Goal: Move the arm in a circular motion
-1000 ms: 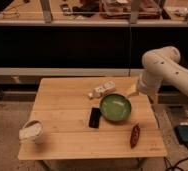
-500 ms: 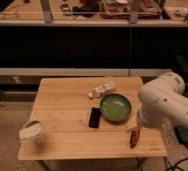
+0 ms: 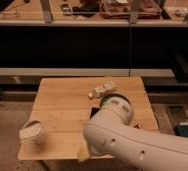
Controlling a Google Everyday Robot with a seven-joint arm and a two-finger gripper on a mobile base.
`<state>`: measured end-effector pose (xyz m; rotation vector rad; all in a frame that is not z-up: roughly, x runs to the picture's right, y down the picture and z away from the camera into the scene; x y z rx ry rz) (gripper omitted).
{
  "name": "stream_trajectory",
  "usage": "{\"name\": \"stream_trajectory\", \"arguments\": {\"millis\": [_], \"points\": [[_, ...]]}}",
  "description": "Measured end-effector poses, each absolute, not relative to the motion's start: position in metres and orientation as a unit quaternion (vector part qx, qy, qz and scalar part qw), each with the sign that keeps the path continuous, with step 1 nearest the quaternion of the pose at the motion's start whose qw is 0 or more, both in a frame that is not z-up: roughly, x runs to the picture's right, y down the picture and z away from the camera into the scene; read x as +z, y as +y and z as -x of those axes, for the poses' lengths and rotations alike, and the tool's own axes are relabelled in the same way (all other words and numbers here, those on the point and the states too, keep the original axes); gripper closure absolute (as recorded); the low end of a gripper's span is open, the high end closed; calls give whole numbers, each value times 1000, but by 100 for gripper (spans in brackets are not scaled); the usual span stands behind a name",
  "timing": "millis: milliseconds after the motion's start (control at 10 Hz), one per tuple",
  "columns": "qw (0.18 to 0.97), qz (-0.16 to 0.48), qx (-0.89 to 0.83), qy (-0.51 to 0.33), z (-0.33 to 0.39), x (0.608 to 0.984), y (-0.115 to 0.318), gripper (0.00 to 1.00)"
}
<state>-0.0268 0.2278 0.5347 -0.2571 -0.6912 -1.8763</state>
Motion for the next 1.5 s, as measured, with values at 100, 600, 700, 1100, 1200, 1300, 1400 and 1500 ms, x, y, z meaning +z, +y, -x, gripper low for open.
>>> {"name": "stream_trajectory", "arguments": {"millis": [100,600,700,1100,1200,1300,1400,1500], "points": [[500,66,-800,-324,82,525,229,20],[446,-27,-807,-385,217,550,181,20],[456,-26,-808,-372,221,582,155,20],[551,52,-795,-249,81,716,19,20],[574,73,-785,-222,36,729,-4,20],[593,88,-775,-198,2,738,-24,20],[619,104,-758,-179,-32,746,-44,20],[646,124,-736,-159,-77,750,-54,20]]}}
